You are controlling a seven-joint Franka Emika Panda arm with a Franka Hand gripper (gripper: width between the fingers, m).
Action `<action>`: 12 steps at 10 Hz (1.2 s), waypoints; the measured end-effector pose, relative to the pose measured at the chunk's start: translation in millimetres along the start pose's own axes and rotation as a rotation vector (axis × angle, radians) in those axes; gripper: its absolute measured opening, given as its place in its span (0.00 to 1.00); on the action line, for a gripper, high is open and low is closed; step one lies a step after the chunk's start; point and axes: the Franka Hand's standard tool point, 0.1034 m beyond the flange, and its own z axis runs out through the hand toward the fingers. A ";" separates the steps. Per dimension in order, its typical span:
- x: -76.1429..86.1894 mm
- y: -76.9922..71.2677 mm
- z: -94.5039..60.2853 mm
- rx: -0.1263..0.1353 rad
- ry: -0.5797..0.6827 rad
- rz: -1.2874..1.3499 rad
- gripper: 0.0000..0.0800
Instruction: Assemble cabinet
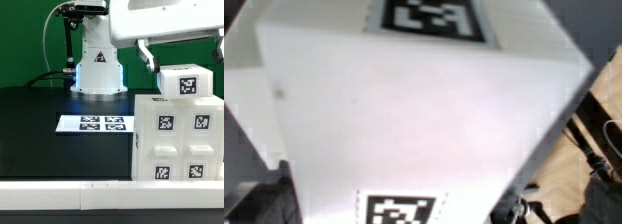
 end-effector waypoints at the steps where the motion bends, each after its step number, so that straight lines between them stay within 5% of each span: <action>1: 4.0 1.7 0.0 0.000 0.000 0.004 1.00; 8: -13.7 1.1 -4.4 0.070 -0.488 0.044 1.00; 11: -9.7 2.6 -2.4 0.064 -0.467 0.052 1.00; 12: -2.6 4.5 -3.9 0.015 -0.471 0.140 1.00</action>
Offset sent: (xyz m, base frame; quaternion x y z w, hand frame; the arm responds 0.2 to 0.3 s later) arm -0.0009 -0.0204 0.0022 -0.0296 -0.2181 0.0045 0.9755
